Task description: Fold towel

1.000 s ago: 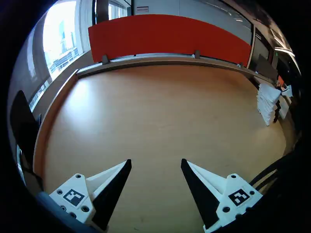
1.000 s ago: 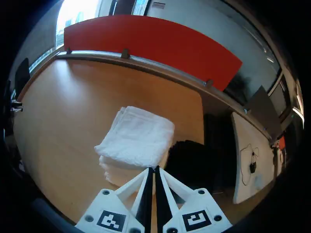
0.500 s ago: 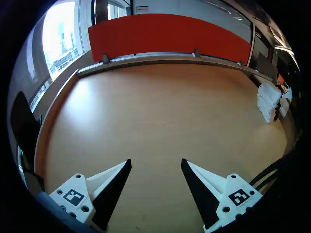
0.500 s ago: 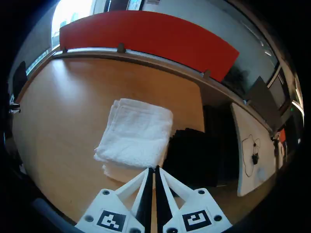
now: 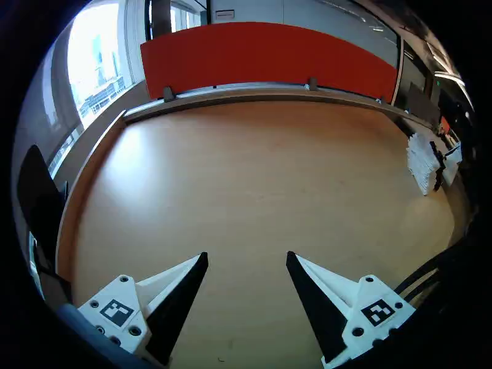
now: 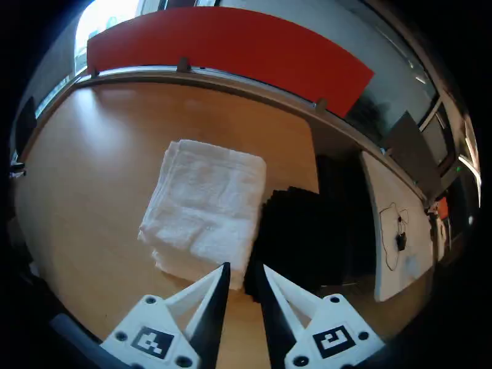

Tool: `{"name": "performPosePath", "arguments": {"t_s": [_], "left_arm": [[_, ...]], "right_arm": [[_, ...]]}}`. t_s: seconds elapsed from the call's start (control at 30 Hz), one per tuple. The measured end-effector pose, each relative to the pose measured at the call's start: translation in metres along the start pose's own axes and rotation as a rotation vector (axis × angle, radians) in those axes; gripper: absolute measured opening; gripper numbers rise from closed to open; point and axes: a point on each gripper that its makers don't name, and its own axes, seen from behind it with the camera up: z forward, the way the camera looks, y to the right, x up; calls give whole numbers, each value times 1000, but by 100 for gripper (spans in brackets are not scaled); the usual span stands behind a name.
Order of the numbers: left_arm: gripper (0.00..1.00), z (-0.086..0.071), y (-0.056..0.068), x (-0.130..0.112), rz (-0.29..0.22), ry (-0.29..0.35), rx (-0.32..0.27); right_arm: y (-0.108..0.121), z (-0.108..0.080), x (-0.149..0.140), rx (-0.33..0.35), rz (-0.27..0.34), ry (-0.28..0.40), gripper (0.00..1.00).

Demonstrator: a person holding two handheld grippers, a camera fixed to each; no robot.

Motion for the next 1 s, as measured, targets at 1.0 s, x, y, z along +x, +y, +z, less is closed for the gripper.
{"name": "performPosePath", "arguments": {"t_s": [1.0], "left_arm": [[95, -5, 1, 8, -4, 20, 2]], "right_arm": [[-10, -5, 13, 16, 56, 64, 89]]}}
